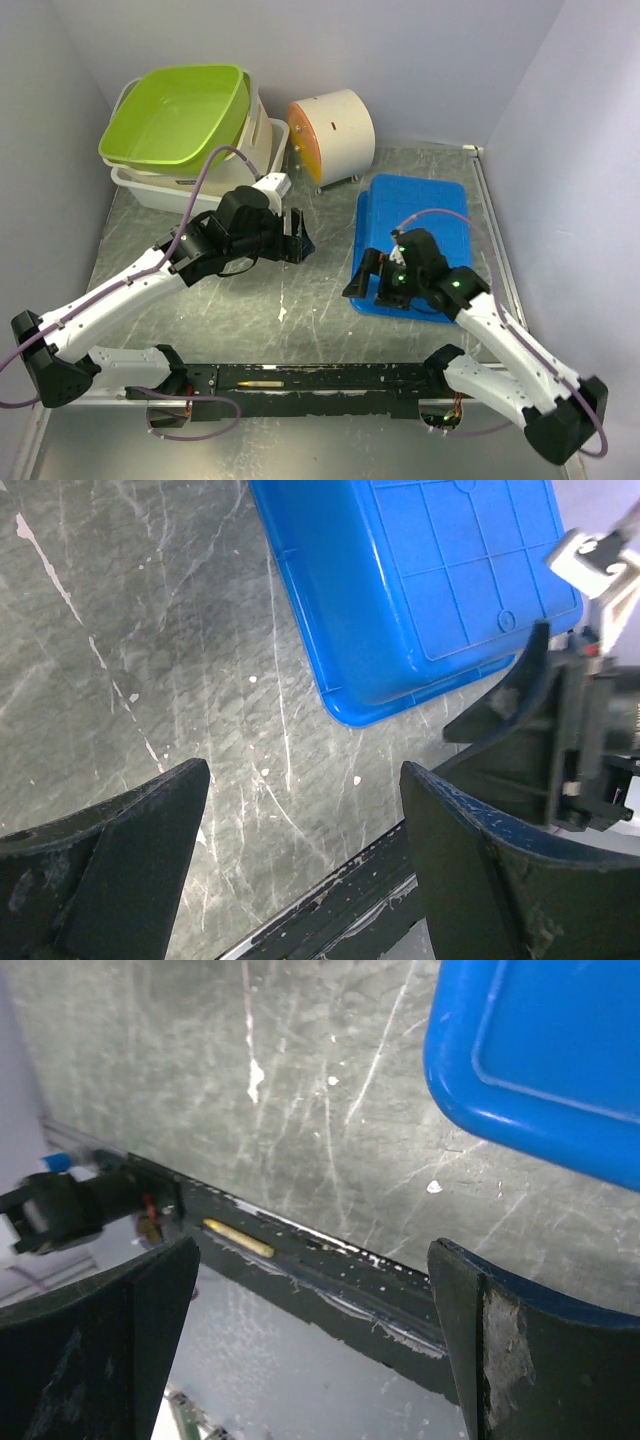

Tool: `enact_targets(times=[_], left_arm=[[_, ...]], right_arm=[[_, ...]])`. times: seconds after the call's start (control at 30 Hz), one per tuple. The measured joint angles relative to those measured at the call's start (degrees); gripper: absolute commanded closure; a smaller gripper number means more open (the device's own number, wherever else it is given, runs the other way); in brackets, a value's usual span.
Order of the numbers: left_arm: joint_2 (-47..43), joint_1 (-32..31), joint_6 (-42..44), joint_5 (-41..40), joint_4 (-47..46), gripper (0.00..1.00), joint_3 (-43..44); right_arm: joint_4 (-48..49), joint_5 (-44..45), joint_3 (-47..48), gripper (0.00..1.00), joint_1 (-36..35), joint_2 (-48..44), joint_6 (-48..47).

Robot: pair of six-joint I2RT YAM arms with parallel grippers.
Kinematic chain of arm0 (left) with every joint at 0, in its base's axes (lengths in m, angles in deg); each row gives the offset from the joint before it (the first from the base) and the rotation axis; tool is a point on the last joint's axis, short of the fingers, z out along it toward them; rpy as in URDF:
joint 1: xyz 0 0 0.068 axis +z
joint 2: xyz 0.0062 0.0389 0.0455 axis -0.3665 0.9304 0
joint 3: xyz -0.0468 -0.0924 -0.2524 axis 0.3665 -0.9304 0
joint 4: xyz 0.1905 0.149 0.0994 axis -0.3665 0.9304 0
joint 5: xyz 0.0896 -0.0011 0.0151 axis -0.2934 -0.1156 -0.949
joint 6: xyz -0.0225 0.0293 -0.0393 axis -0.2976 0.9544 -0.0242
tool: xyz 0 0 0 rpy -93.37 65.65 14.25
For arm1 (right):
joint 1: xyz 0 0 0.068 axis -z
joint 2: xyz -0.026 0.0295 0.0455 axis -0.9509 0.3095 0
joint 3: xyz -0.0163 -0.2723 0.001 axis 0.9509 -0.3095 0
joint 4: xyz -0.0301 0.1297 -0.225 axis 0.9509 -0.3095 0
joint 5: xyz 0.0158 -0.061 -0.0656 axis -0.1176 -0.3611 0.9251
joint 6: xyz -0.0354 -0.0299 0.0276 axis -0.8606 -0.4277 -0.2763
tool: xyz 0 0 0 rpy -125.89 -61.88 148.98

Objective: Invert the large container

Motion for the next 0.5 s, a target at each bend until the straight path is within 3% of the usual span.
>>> enact_targets(times=[0.13,0.23,0.3,0.43,0.5], left_arm=[[0.4,0.0,-0.6,-0.3,-0.3,0.12,0.0],[0.4,0.0,-0.6,-0.5,-0.3,0.12,0.0],[0.4,0.0,-0.6,-0.7,-0.3,0.12,-0.1],[0.3,0.1,-0.6,-1.1,-0.3,0.12,-0.8],[0.2,0.1,-0.6,-1.2,-0.2,0.12,-1.0]], right_arm=[[3.2,7.0,0.0,0.0,-7.3,7.6,2.3],[4.4,11.8,0.0,0.0,-7.0,12.1,1.9],[4.3,12.3,0.1,0.0,-3.3,14.2,0.7],[7.5,11.8,0.2,0.0,15.5,16.0,-3.0],[8.3,12.5,0.9,0.0,20.5,16.9,-3.9]])
